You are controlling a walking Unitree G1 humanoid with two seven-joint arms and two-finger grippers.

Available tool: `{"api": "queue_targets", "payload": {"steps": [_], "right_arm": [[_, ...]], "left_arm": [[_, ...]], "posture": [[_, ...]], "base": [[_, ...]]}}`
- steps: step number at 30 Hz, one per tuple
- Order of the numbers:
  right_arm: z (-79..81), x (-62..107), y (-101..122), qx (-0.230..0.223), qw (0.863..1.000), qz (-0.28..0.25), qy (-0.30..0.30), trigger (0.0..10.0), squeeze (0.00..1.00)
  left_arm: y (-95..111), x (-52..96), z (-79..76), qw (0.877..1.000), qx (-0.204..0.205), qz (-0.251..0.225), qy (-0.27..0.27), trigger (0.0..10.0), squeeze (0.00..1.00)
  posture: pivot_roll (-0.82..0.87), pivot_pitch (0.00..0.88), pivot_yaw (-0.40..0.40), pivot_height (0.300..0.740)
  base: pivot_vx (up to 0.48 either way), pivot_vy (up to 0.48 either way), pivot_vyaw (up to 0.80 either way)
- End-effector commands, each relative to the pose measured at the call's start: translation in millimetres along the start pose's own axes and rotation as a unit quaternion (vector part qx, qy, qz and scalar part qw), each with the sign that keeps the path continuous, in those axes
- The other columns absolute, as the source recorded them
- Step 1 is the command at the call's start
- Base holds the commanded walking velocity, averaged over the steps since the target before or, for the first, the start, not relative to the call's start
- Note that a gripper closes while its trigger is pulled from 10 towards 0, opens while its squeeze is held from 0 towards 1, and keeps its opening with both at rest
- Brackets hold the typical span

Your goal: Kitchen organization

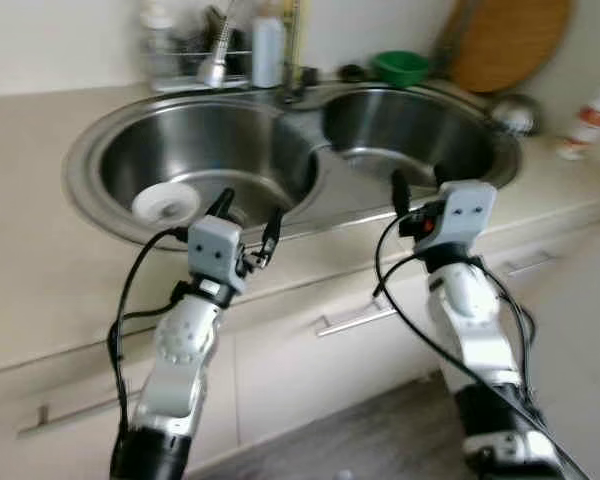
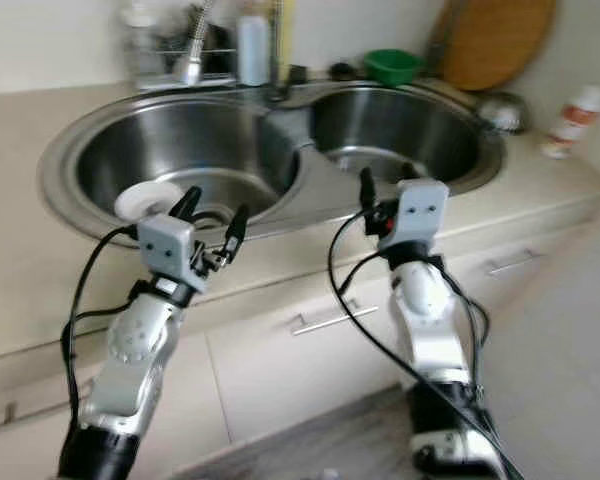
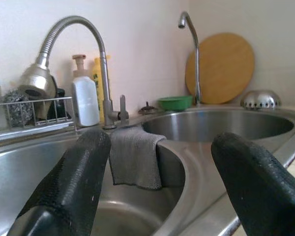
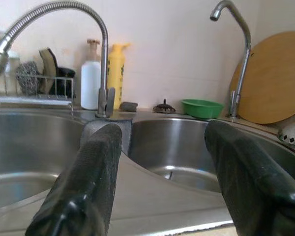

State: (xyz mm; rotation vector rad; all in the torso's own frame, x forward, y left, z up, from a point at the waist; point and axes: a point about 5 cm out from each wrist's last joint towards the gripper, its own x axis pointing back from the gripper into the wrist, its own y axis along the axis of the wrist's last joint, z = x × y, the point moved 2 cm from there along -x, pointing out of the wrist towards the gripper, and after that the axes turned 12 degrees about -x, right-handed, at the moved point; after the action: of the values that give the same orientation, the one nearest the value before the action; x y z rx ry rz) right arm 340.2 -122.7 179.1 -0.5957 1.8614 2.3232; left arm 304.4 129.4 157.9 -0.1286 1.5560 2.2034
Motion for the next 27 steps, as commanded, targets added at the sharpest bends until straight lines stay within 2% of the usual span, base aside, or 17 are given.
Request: {"api": "queue_targets", "payload": {"steps": [1, 20, 27], "right_arm": [[-8.7, 0.0, 9.3, 0.010, 1.000, -0.018, -0.009, 10.0, 0.00], [-6.1, 1.3, 11.9, 0.005, 1.000, -0.028, -0.006, 10.0, 0.00], [-6.7, 1.7, 11.4, 0.006, 1.000, -0.027, -0.008, 10.0, 0.00]], "left_arm": [[1.4, -2.3, -8.9, 1.000, 0.000, -0.002, -0.017, 10.0, 0.00], [0.8, -2.6, -10.2, 1.000, -0.001, -0.005, -0.019, 10.0, 0.00], [0.4, -2.9, -11.2, 1.000, 0.000, -0.005, -0.021, 10.0, 0.00]], "posture": [[0.00, 0.000, -0.059, 0.740], [0.00, 0.000, -0.056, 0.740], [0.00, 0.000, -0.057, 0.740]], "base": [[0.000, -0.480, -0.80], [0.000, -0.480, -0.80], [0.000, -0.247, -0.80]]}}
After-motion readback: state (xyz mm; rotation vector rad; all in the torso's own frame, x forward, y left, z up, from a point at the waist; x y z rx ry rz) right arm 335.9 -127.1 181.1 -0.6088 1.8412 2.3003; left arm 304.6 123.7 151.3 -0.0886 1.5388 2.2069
